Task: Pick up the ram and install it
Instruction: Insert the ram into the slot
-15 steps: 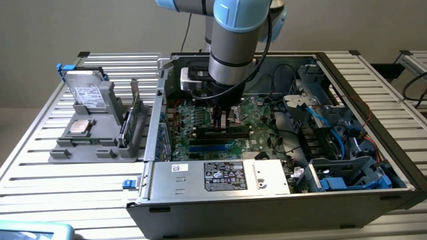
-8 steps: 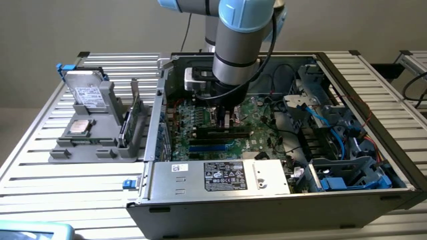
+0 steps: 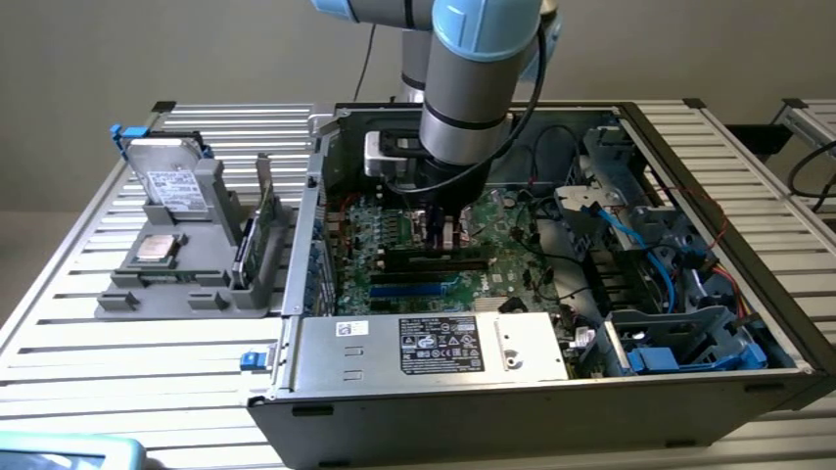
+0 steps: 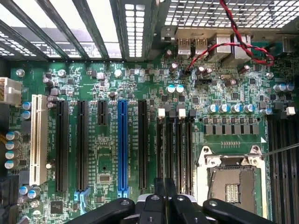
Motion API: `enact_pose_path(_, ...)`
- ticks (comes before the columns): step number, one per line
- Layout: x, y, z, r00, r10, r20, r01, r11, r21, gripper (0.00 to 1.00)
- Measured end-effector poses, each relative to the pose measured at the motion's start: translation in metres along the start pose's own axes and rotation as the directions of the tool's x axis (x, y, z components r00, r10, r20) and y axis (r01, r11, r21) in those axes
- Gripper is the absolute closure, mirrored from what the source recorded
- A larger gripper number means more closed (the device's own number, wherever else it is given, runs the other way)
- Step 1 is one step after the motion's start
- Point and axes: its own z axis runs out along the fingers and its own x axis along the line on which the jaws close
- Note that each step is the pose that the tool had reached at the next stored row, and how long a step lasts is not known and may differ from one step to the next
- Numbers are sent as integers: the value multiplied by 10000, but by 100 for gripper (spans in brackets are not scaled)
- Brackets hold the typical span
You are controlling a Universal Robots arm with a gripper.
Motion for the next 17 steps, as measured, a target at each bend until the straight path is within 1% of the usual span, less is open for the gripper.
enact_pose_path(3, -7, 7, -103, 10000, 2, -27, -2, 10000, -9, 87)
enact_pose_path(5, -10, 11, -149, 10000, 5, -44, -5, 10000, -36, 87)
enact_pose_path(9, -12, 12, -173, 10000, 6, -43, -6, 10000, -45, 87)
enact_pose_path(11, -13, 14, -183, 10000, 7, -66, -7, 10000, -47, 87)
enact_pose_path(12, -14, 15, -189, 10000, 7, -72, -8, 10000, -83, 87)
enact_pose_path(13, -14, 18, -193, 10000, 13, -70, -14, 9999, -160, 87)
enact_pose_path(14, -14, 20, -195, 10000, 22, -74, -24, 9996, -272, 87)
enact_pose_path(17, -14, 20, -198, 9999, 53, -90, -59, 9974, -720, 87)
